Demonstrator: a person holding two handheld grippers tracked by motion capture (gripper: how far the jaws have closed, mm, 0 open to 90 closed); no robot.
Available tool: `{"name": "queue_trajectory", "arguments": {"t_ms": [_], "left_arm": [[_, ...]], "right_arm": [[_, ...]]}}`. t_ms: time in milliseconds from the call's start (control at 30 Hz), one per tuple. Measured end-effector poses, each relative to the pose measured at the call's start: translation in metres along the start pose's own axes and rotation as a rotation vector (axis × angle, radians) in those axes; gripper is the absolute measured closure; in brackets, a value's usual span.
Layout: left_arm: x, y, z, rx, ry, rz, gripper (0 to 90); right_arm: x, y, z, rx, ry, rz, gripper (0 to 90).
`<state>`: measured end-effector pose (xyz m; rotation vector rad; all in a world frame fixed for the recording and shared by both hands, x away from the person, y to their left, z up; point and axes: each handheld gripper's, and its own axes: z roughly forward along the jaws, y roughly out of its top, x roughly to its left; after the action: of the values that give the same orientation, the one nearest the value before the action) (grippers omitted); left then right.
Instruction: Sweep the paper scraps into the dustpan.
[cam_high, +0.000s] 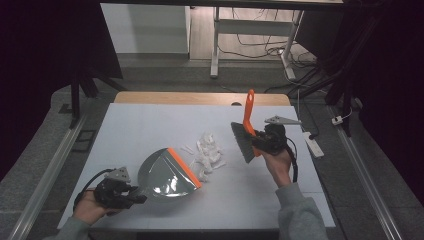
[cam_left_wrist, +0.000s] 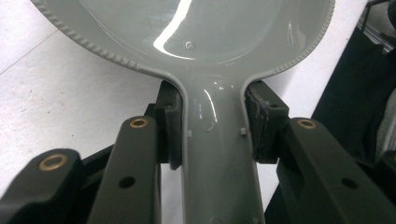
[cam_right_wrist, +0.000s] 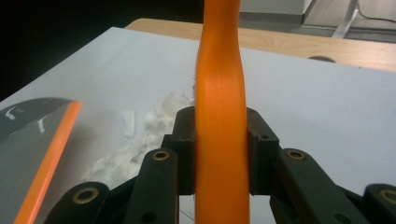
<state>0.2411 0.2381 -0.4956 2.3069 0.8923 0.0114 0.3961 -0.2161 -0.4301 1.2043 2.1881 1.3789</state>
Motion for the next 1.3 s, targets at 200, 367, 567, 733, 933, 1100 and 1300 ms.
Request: {"name": "queue_trajectory", "arguments": {"t_ms": [200, 367, 567, 733, 933, 1100, 1300], "left_arm": [[0.001, -0.001, 0.003, 0.015, -0.013, -0.004, 62.0], [0.002, -0.002, 0.006, 0.034, -0.025, -0.009, 62.0], [0.002, -0.002, 0.011, 0.048, -0.030, -0.005, 62.0], [0.003, -0.003, 0.013, 0.061, -0.037, -0.005, 62.0], [0.003, -0.003, 0.015, 0.062, -0.040, -0.004, 61.9], [0.003, -0.002, 0.016, 0.069, -0.043, -0.005, 62.0], [0.004, -0.002, 0.018, 0.073, -0.052, -0.010, 61.9]], "right_arm": [[-0.003, 0.014, 0.024, 0.014, -0.024, 0.000, 70.2], [-0.004, 0.022, 0.041, 0.046, -0.035, -0.006, 70.1], [-0.002, 0.030, 0.059, 0.080, -0.055, -0.012, 70.1], [0.000, 0.033, 0.072, 0.106, -0.067, -0.012, 70.2], [0.005, 0.031, 0.086, 0.146, -0.069, -0.042, 70.2], [0.008, 0.026, 0.096, 0.172, -0.064, -0.029, 70.2], [0.015, 0.020, 0.110, 0.208, -0.052, -0.042, 70.2]]}}
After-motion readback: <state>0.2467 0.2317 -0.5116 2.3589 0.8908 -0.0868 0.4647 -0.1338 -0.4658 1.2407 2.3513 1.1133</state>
